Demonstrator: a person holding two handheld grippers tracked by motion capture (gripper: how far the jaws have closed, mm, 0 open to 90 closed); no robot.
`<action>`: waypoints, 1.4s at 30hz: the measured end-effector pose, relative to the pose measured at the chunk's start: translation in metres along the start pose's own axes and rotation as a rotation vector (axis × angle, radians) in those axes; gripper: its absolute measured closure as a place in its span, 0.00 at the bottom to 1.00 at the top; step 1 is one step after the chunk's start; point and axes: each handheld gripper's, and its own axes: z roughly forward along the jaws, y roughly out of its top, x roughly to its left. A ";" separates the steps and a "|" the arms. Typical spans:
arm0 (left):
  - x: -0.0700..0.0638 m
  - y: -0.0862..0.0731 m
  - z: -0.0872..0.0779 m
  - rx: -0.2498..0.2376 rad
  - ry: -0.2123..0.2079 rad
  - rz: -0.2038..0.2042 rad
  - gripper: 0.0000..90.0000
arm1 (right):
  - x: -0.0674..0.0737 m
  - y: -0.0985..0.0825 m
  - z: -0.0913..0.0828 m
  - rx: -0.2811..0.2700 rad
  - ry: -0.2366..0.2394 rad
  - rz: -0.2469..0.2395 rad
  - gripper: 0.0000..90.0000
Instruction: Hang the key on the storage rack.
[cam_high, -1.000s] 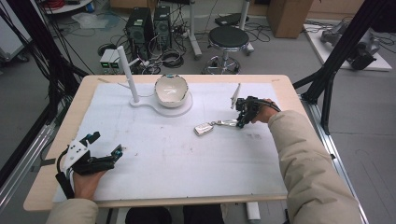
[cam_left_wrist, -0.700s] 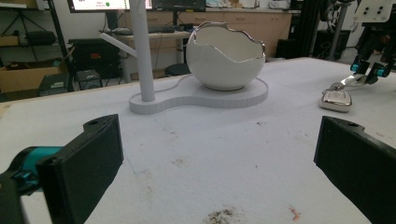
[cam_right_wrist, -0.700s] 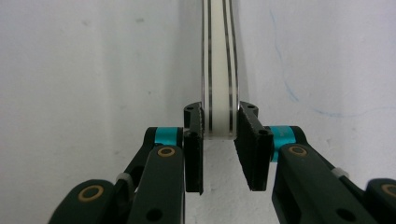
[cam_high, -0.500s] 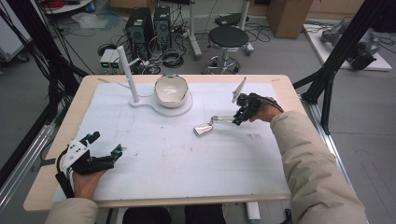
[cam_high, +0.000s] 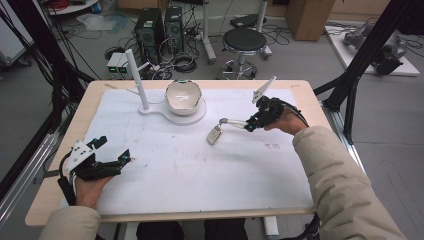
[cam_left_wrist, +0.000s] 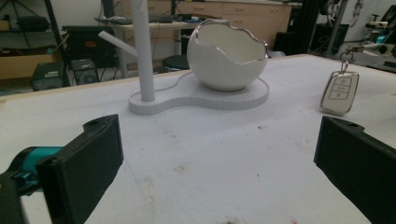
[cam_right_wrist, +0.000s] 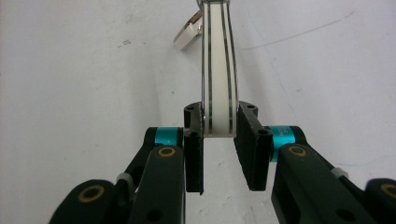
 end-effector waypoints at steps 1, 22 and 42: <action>0.001 0.005 0.001 0.003 -0.010 0.002 0.02 | 0.006 0.003 -0.002 -0.008 -0.004 -0.015 0.82; -0.008 0.097 0.063 0.085 -0.413 0.075 0.02 | 0.050 0.032 -0.017 -0.212 0.032 -0.081 0.83; -0.067 0.144 0.129 0.274 -0.708 0.255 0.02 | 0.079 0.060 -0.007 -0.263 0.088 -0.150 0.82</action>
